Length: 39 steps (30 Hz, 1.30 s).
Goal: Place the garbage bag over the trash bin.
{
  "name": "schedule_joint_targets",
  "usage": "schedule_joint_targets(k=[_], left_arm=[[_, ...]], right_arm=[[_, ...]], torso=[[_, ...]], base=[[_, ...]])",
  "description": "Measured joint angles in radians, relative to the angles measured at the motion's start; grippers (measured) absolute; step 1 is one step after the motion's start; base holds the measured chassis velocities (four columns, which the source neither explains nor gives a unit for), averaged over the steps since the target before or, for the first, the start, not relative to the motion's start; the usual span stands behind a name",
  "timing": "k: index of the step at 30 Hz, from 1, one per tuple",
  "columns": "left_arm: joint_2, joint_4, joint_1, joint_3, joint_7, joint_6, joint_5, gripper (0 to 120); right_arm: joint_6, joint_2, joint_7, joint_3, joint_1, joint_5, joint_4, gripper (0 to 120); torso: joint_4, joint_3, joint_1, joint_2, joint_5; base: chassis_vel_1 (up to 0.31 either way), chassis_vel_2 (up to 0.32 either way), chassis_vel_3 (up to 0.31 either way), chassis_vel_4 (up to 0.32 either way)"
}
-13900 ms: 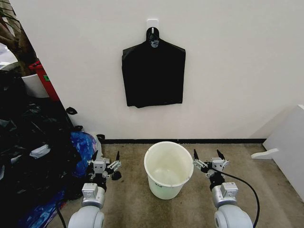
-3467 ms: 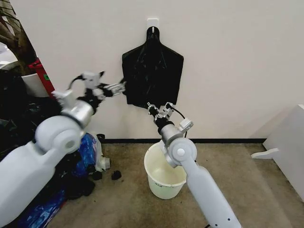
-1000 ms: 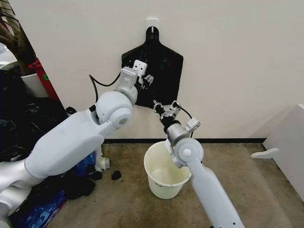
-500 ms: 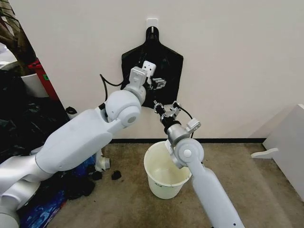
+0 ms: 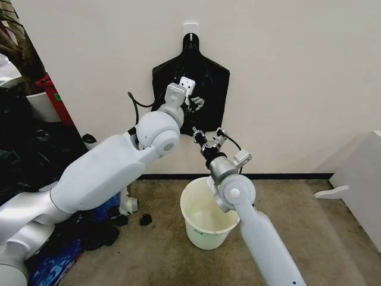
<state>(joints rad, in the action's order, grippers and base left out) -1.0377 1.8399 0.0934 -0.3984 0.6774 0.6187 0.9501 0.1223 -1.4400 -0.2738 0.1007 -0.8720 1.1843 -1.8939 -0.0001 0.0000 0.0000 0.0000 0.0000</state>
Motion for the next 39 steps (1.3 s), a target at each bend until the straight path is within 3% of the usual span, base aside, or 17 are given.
schedule_joint_targets(k=[31, 39], left_arm=[[-0.016, -0.024, -0.013, -0.001, 0.061, 0.030, -0.001, 63], [-0.033, -0.035, -0.018, -0.012, 0.065, 0.030, -0.001, 36]], right_arm=[[0.005, -0.001, 0.011, 0.004, -0.003, -0.003, -0.004, 0], [0.005, 0.003, 0.012, 0.012, -0.009, -0.006, -0.009, 0]], torso=[[0.0000, 0.000, 0.000, 0.000, 0.0000], [0.0000, 0.000, 0.000, 0.000, 0.0001]], base=[[0.000, 0.000, 0.000, 0.000], [0.000, 0.000, 0.000, 0.000]])
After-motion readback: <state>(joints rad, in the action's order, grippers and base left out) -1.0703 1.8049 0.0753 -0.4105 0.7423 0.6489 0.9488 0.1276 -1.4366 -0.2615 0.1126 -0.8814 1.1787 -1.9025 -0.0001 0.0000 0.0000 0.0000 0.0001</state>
